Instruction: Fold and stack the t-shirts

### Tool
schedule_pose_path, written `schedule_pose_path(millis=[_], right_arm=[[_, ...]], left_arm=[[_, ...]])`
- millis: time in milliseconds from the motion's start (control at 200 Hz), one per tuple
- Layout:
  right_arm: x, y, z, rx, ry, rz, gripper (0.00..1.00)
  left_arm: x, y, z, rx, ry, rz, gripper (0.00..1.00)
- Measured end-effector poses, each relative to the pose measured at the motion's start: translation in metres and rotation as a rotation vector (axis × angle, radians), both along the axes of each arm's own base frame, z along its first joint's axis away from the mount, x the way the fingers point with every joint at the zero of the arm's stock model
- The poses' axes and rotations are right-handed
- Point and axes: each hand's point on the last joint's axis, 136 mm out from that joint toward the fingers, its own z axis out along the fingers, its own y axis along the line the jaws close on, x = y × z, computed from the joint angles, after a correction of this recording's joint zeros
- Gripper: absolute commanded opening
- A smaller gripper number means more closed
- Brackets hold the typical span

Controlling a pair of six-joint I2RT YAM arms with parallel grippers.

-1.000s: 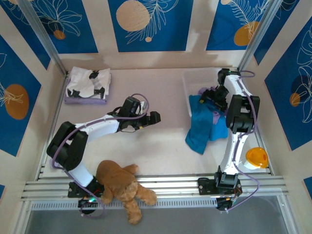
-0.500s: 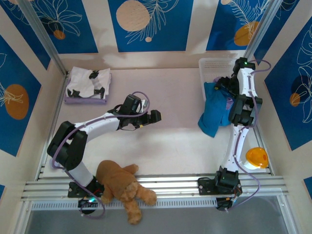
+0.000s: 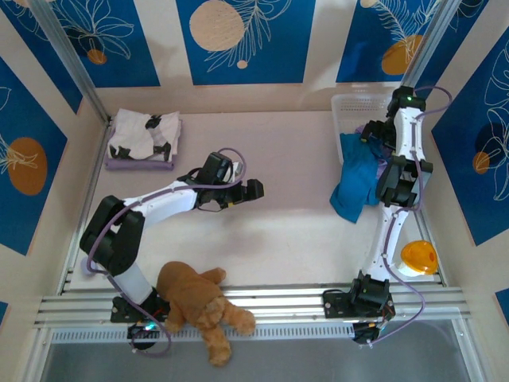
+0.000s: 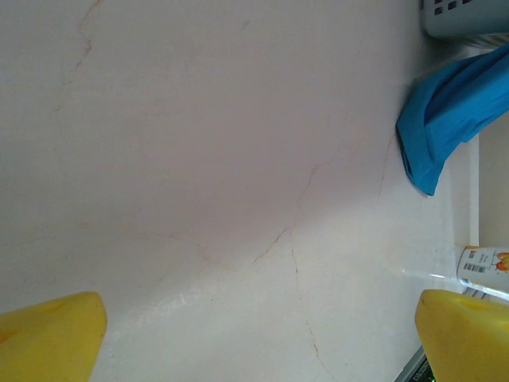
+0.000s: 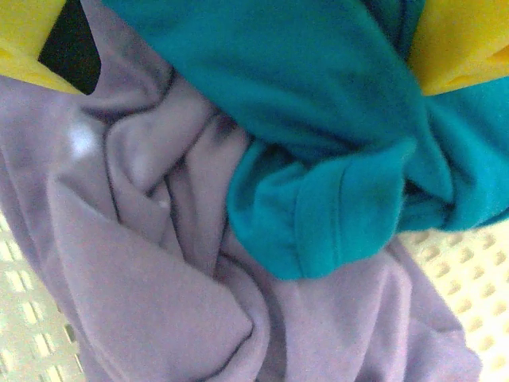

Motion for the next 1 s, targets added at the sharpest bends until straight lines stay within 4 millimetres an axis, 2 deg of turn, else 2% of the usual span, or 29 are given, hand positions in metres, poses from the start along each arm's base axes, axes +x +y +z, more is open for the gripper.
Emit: schedule_pose_path(millis=[200,315,435,590,760,1000], right_arm=[[-0.019,0.014,0.054,-0.06,-0.046,0.044,1.0],[-0.028,0.023,0.07,-0.072,-0.054,0.065,0.99],[-0.035,0.034,0.063,-0.066,-0.017,0.091,0.89],[-0.043,0.044,0.051,-0.076,0.045,0.12,0.77],[-0.046,0.047,0.047,-0.105,0.07,0.124,0.56],[-0.049,0.048,0.04,-0.106,0.096,0.127,0.54]], left_arm=[[0.001,0.002,0.0,0.011,-0.012,-0.004,0.99],[0.001,0.003,0.005,0.008,-0.021,-0.001,0.99],[0.001,0.003,0.011,-0.001,-0.034,0.0,0.99],[-0.001,0.005,0.008,-0.005,-0.021,-0.001,0.99],[-0.004,0.009,0.0,0.002,-0.008,0.002,0.99],[-0.005,0.017,-0.008,0.011,0.013,0.015,0.99]])
